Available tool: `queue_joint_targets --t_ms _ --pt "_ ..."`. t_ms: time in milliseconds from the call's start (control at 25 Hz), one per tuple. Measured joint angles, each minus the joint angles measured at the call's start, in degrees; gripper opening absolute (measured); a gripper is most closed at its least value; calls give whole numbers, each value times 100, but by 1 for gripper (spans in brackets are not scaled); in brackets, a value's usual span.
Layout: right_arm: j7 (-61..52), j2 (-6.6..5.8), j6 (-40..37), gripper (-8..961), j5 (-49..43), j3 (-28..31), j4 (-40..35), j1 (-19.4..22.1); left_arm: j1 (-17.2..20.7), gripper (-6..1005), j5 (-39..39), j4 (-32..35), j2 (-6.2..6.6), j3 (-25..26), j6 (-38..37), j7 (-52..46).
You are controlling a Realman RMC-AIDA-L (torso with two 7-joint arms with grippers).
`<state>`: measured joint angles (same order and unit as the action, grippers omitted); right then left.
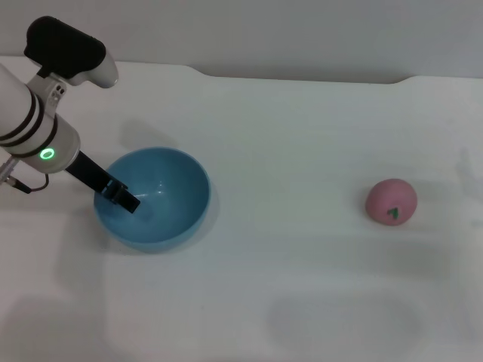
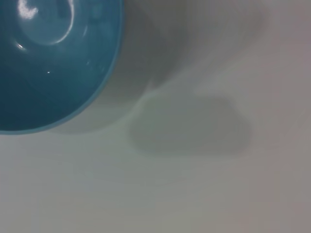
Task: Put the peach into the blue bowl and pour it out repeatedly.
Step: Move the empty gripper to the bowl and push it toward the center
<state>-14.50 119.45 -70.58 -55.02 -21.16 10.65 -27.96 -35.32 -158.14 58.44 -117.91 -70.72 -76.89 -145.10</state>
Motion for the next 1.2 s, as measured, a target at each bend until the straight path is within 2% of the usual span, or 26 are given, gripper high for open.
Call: queue_joint_targets --t_ms 40,240,680,800,960,1080,1200 --pt "0 0 0 680 0 -1 0 1 -3 809 8 -18 -2 -1 2 0" --pt "0 -1 0 680 0 -7 -1 11 -18 594 23 -109 -11 -157 22 -48" --pt "0 -1 0 679 0 -4 57 12 -73 379 64 -269 -22 -221 99 -69" --pt "0 -1 1 678 2 8 62 25 -74 127 72 -269 -22 -220 97 -67" --pt "-60 0 20 678 19 33 107 28 -74 28 74 -268 -22 -221 96 -43" --pt "-704 -9 37 678 25 32 142 -40 -75 1 76 -247 -21 -196 114 -56" --pt "-2093 -48 132 678 -82 -35 34 -162 -87 -2 190 -219 -13 -154 192 -66"
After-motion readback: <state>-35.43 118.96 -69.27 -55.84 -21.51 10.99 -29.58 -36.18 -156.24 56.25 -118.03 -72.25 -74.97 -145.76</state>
